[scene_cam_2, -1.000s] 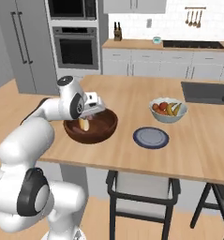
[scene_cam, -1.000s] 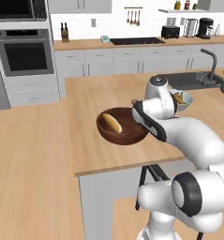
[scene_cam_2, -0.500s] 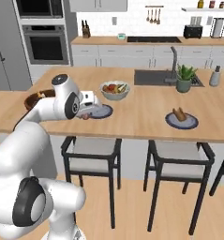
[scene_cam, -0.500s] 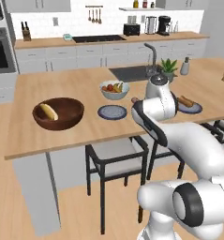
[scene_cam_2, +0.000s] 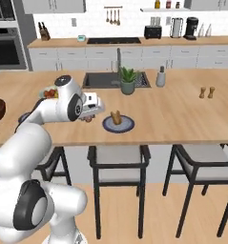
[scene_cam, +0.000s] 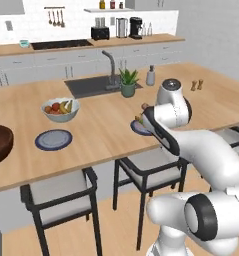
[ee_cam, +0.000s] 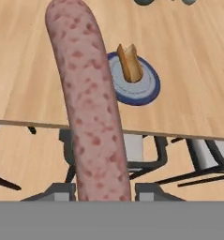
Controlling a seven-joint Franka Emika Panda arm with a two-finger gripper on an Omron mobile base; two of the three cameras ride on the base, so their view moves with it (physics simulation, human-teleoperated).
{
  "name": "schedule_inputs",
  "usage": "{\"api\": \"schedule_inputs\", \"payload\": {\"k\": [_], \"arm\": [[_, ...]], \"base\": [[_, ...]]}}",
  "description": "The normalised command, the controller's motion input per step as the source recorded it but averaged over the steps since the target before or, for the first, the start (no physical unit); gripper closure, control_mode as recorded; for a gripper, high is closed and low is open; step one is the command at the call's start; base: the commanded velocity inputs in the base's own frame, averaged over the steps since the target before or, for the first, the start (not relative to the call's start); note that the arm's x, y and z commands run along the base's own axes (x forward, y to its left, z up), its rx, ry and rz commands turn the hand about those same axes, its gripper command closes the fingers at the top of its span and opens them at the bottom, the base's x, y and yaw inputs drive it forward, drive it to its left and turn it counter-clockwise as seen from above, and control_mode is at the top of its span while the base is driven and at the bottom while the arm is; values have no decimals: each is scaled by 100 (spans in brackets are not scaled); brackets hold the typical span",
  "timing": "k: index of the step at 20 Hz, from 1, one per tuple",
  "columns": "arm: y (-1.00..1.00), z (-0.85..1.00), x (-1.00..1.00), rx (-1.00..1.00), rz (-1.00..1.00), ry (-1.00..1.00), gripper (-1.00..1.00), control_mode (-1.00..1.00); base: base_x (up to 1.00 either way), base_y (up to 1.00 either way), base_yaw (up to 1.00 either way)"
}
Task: Place one bun and one sausage from the bowl on each plate.
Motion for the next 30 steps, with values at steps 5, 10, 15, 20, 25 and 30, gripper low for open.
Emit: {"api": "schedule_inputs", "payload": {"k": [5,10,15,20,25,30], "arm": [[0,0,0,0,0,0,100,100],[3,-16,40,0,7,5,100,-100],[57,-72,72,-2,2,44,100,-100],[8,-80,15,5,0,49,100,-100],[-21,-63,49,16,-12,-2,100,-100],[24,-42,58,2,-7,-2,100,-100]], "base": [[84,-97,14],[43,-15,19],[0,0,0],[0,0,0],[0,0,0],[0,0,0]]}}
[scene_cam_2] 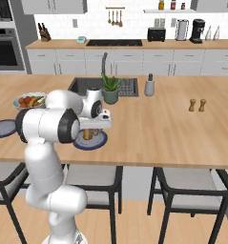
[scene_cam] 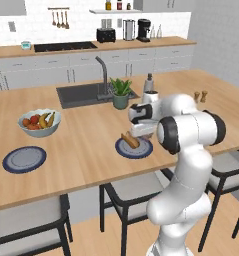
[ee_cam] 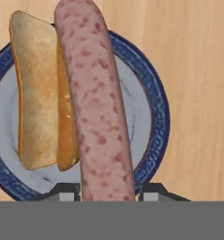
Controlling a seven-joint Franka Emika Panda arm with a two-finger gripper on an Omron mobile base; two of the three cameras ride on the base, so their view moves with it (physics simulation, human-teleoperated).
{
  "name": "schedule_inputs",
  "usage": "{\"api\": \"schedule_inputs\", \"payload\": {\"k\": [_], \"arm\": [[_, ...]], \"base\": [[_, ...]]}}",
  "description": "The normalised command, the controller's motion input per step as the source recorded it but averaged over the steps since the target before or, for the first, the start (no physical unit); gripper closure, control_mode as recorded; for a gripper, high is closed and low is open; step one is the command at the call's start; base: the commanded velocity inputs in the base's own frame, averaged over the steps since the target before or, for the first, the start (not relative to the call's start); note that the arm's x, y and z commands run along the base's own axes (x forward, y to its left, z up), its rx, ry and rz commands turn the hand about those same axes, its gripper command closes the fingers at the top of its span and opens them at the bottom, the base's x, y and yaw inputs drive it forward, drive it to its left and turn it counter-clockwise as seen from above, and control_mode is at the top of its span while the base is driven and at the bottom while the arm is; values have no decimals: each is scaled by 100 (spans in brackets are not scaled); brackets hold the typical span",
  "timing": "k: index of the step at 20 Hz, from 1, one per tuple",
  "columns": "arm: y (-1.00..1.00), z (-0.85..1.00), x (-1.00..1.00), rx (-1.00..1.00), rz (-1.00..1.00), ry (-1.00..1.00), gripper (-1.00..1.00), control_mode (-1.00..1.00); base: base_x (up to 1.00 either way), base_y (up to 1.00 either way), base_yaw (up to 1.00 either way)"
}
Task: Place one bun and one sausage from the bowl on each plate.
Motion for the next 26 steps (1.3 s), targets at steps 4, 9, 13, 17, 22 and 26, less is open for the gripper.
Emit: {"api": "schedule_inputs", "payload": {"k": [4,9,13,17,22,26], "arm": [[20,-52,14,-2,-3,-1,100,-100],[-1,-32,-4,0,-1,0,-100,-100],[-10,15,-95,0,0,-10,-100,-100],[0,84,-100,0,0,-26,-100,-100],[1,100,-94,0,-1,-36,-100,-100],[13,79,-100,0,0,-23,-100,-100]], "base": [[0,0,0],[0,0,0],[0,0,0],[0,0,0],[0,0,0],[0,0,0]]}}
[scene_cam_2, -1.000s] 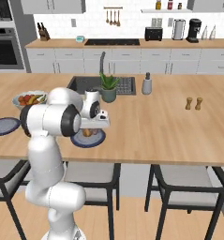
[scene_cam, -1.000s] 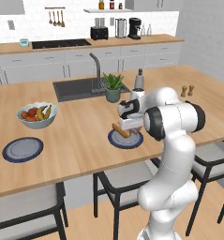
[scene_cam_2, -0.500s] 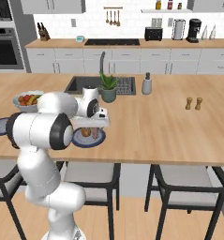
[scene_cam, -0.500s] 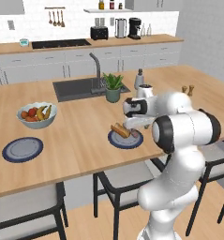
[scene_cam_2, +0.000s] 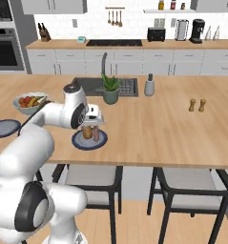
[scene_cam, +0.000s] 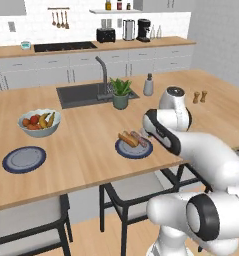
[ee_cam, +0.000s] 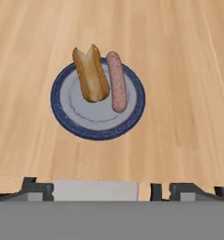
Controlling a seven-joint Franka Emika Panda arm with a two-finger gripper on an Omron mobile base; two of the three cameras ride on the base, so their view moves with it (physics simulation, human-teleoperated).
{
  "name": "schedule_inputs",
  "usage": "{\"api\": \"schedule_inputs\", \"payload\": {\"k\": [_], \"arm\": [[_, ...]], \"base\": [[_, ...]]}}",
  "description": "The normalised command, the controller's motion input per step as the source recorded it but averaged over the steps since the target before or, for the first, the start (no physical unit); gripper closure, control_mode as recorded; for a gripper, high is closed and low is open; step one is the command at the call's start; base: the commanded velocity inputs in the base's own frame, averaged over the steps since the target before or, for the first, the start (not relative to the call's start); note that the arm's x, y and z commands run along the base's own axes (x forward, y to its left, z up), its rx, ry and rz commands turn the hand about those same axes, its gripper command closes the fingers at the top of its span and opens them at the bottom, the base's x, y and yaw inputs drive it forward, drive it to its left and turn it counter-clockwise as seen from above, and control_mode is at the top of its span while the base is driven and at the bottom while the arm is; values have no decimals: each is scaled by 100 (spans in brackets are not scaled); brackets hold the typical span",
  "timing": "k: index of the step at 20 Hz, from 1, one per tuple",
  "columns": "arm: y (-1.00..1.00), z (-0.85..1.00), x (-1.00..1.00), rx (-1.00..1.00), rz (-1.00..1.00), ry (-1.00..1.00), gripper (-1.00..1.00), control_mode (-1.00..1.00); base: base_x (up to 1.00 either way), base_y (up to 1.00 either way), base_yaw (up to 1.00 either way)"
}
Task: Place one bun and one sausage from the bowl on each plate.
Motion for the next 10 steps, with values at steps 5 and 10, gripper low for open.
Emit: {"api": "schedule_inputs", "payload": {"k": [5,10], "arm": [[0,0,0,0,0,0,-100,100],[0,0,0,0,0,0,-100,100]], "base": [[-91,81,4],[-45,100,1]]}}
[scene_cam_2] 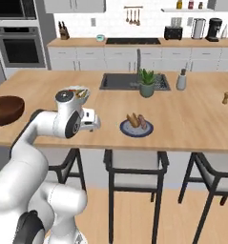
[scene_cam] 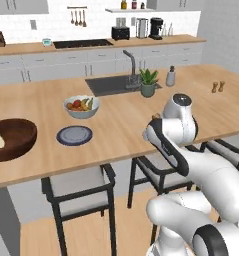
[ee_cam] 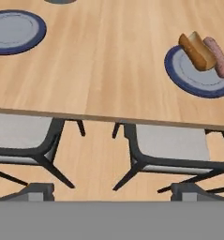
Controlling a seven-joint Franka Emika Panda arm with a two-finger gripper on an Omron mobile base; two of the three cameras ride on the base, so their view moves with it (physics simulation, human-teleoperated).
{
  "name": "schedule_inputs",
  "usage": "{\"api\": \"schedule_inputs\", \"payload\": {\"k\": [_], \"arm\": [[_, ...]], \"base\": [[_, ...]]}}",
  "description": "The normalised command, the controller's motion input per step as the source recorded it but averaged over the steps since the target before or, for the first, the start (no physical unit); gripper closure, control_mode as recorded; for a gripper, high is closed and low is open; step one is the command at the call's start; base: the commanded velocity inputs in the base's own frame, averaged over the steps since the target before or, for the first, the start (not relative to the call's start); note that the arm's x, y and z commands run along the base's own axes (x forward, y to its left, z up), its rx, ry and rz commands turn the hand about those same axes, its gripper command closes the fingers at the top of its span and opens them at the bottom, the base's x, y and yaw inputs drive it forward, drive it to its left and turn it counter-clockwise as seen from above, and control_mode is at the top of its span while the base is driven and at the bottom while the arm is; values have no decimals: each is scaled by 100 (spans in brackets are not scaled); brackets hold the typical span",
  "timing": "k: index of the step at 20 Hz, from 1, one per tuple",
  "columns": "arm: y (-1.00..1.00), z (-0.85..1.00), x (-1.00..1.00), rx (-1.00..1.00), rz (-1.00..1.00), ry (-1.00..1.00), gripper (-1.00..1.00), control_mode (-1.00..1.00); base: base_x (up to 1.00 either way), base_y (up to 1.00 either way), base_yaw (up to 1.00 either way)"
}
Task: Place one bun and one sausage from the bowl on each plate.
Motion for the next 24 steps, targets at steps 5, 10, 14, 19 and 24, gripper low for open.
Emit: {"api": "schedule_inputs", "payload": {"k": [5,10,14,19,24], "arm": [[0,0,0,0,0,0,-100,100],[0,0,0,0,0,0,-100,100],[0,0,0,0,0,0,-100,100],[0,0,0,0,0,0,-100,100],[0,0,0,0,0,0,-100,100]], "base": [[-4,100,6],[29,100,0],[66,100,-5],[80,30,0],[36,48,11]]}}
